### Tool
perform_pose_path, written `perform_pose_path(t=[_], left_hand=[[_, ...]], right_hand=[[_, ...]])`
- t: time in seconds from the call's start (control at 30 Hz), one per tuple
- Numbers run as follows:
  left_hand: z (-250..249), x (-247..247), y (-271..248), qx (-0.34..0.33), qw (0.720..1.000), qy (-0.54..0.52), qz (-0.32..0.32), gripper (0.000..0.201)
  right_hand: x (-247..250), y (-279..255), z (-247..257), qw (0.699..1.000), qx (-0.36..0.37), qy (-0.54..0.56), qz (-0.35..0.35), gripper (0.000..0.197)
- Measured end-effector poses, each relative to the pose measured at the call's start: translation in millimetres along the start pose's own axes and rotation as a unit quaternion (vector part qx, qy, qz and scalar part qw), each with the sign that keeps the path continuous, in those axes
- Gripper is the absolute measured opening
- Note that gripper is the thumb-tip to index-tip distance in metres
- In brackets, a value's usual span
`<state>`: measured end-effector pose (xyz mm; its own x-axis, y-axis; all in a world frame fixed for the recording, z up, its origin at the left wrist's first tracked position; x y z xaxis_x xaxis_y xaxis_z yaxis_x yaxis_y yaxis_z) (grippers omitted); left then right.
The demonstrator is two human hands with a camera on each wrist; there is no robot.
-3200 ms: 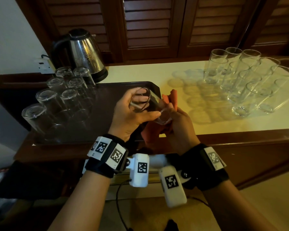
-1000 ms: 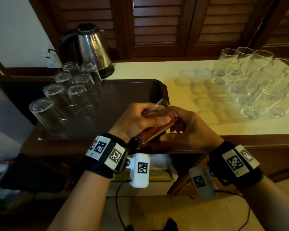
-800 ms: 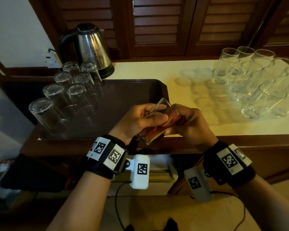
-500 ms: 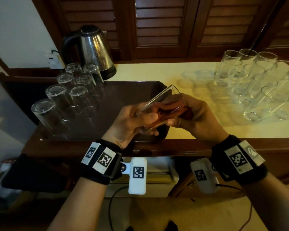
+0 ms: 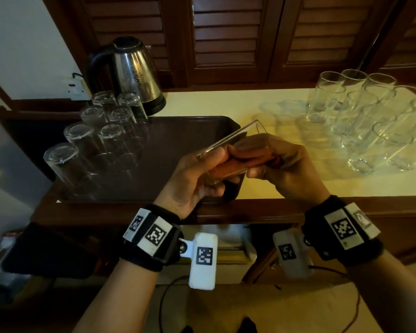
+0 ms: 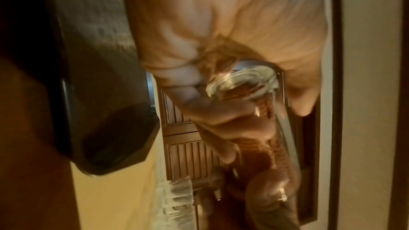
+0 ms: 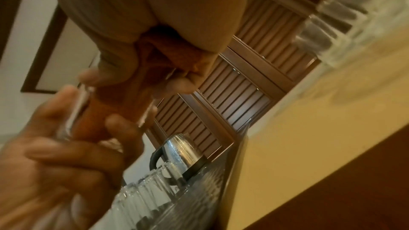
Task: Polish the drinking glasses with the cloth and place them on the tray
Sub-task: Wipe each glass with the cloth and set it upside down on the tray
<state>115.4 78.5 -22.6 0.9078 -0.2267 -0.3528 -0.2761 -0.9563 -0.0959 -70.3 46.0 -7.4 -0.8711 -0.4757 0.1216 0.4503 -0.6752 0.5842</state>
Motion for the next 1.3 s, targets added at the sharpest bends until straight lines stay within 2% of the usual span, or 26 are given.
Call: perform_pose_path(t=[0.03, 0.1, 0.2, 0.27, 0.33, 0.4, 0.47, 0.5, 0.57, 0.63, 0.67, 0.7, 0.73, 0.8, 0.83, 0.87, 0.9, 0.93, 1.0, 1.07, 1.1, 1.13, 1.17, 1.2, 1.27, 1.3], left_hand=[[-2, 1, 1, -0.021, 1.000, 0.005, -0.018, 0.056], [-7, 3, -1, -0.101, 0.989, 0.097, -0.047, 0.045], [-9, 7, -6, -0.226, 0.926, 0.292, -0.080, 0.059], [-6, 4, -6, -0.239, 0.913, 0.321, -0.073, 0.064], [-3, 2, -2, -0.159, 0.953, 0.252, -0.062, 0.067], [-2, -4, -2, -0.021, 0.995, 0.091, -0.044, 0.061], [0, -3, -2, 0.038, 0.998, 0.001, -0.043, 0.056], [-2, -1, -1, 0.023, 0.998, 0.012, -0.049, 0.051], [-9, 4, -3, -0.095, 0.982, 0.150, -0.072, 0.049], [-11, 10, -4, -0.230, 0.911, 0.332, -0.086, 0.064], [-10, 10, -4, -0.256, 0.886, 0.376, -0.094, 0.070], [-7, 9, -3, -0.250, 0.888, 0.374, -0.100, 0.072], [-4, 9, -1, -0.214, 0.905, 0.353, -0.101, 0.070], [-3, 3, 0, -0.076, 0.971, 0.218, -0.055, 0.054], [0, 1, -1, -0.001, 0.993, 0.118, -0.031, 0.042], [1, 0, -2, 0.048, 0.998, 0.030, -0.033, 0.037], [2, 2, -1, 0.065, 0.996, -0.015, -0.051, 0.037], [0, 3, 1, 0.050, 0.996, -0.014, -0.074, 0.039], [-3, 7, 2, -0.048, 0.988, 0.101, -0.110, 0.042], [-7, 12, 1, -0.188, 0.929, 0.295, -0.119, 0.059], [-7, 13, 0, -0.236, 0.894, 0.363, -0.116, 0.066], [-7, 12, 1, -0.250, 0.883, 0.383, -0.109, 0.069], [-5, 13, 4, -0.236, 0.893, 0.370, -0.097, 0.071], [-5, 13, 7, -0.198, 0.920, 0.328, -0.079, 0.074], [-2, 9, 10, -0.080, 0.983, 0.163, -0.041, 0.065], [1, 8, 9, -0.033, 0.995, 0.090, -0.034, 0.062]], right_hand=[[-2, 0, 0, 1.000, -0.015, 0.006, 0.003, 0.048], [-3, -3, -3, 0.998, -0.059, 0.025, -0.006, 0.050], [-5, -9, -10, 0.989, -0.131, 0.063, -0.040, 0.033], [-4, -13, -14, 0.981, -0.166, 0.073, -0.074, 0.028], [-4, -14, -15, 0.982, -0.152, 0.058, -0.095, 0.025], [-7, -9, -10, 0.990, -0.103, 0.045, -0.085, 0.029], [-8, -5, -8, 0.995, -0.076, 0.033, -0.053, 0.037], [-8, -4, -7, 0.995, -0.080, 0.026, -0.045, 0.042], [-10, -3, -5, 0.993, -0.109, 0.030, -0.040, 0.036], [-12, -6, -6, 0.985, -0.154, 0.054, -0.055, 0.026], [-11, -8, -8, 0.981, -0.169, 0.064, -0.068, 0.025], [-12, -8, -9, 0.980, -0.168, 0.065, -0.080, 0.023], [-11, -8, -9, 0.981, -0.159, 0.063, -0.090, 0.022], [-9, -4, -7, 0.989, -0.114, 0.052, -0.079, 0.021], [-8, -2, -7, 0.993, -0.092, 0.036, -0.062, 0.029], [-9, -1, -8, 0.996, -0.081, 0.010, -0.044, 0.034], [-10, 0, -8, 0.996, -0.081, -0.023, -0.035, 0.037], [-11, 0, -10, 0.994, -0.086, -0.053, -0.033, 0.034], [-12, -2, -13, 0.990, -0.121, -0.055, -0.043, 0.029], [-11, -6, -15, 0.983, -0.174, 0.007, -0.059, 0.028], [-11, -8, -15, 0.979, -0.192, 0.035, -0.063, 0.027], [-10, -9, -16, 0.977, -0.195, 0.048, -0.069, 0.025], [-8, -9, -15, 0.978, -0.186, 0.051, -0.079, 0.022], [-6, -8, -15, 0.981, -0.168, 0.041, -0.090, 0.021], [-6, -4, -11, 0.991, -0.108, 0.005, -0.078, 0.025], [-6, -3, -10, 0.995, -0.080, -0.029, -0.052, 0.036]])
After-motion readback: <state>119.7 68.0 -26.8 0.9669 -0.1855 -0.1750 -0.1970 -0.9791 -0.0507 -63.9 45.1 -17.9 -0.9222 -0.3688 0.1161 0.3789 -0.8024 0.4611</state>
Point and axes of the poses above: each hand's wrist, its own y-axis towards the middle knuckle, its own x-axis out of the back of the hand, z = x × y, the point moved 2 cm from there along y, towards the middle knuckle, and after that the axes turned 5 degrees about x, right-handed, at the moved point
